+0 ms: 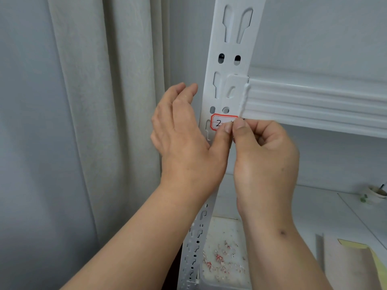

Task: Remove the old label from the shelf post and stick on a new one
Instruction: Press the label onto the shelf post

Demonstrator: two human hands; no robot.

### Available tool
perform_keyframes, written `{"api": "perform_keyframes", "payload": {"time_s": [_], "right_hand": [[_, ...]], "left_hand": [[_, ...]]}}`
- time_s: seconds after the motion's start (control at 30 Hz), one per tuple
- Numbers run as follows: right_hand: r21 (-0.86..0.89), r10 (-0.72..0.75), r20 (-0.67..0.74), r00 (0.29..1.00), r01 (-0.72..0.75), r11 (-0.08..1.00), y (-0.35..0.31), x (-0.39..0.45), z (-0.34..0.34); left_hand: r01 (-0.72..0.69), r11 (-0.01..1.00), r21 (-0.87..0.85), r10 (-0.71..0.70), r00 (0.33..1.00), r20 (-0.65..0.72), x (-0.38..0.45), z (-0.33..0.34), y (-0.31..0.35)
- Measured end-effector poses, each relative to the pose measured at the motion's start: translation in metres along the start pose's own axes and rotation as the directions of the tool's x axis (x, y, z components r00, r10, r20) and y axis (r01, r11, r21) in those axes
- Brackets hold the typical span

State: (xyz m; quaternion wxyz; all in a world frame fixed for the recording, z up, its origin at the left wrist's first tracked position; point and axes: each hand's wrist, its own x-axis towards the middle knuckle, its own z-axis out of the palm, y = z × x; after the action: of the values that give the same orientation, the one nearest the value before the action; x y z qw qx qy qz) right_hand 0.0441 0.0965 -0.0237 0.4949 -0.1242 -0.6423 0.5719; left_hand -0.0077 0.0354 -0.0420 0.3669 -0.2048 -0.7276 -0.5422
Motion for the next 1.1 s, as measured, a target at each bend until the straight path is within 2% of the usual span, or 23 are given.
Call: {"api": "perform_keyframes", "payload": {"time_s": [0.17, 0.3, 0.47, 0.6, 1.1], "right_hand": [[-0.219, -0.169, -0.066, 0.983, 0.151, 0.964, 0.003, -0.002, 0.006], [-0.325, -0.254, -0.039, 0.966, 0.228, 0.918, 0.004, 0.000, 0.007], [-0.290, -0.273, -0.007, 0.962, 0.259, 0.921, 0.001, 0.000, 0.003], [-0.244, -0.328, -0.040, 0.944, 0.309, 0.919, -0.003, -0.001, -0.003], [-0.490, -0.435, 0.054, 0.899, 0.403, 0.773, 0.006, 0.004, 0.002]], "left_hand": [[-0.008, 1.000, 0.009, 0.009, 1.000, -0.009, -0.002, 0.001, 0.001], [-0.011, 1.000, -0.002, 0.011, 1.000, -0.016, -0.003, 0.002, 0.000], [0.001, 1.000, -0.022, -0.002, 1.000, -0.018, -0.003, 0.003, 0.000], [0.008, 1.000, -0.028, -0.008, 1.000, -0.002, -0.002, 0.002, 0.000], [0.023, 0.998, -0.055, -0.022, 1.000, 0.013, -0.004, 0.003, -0.001]]}}
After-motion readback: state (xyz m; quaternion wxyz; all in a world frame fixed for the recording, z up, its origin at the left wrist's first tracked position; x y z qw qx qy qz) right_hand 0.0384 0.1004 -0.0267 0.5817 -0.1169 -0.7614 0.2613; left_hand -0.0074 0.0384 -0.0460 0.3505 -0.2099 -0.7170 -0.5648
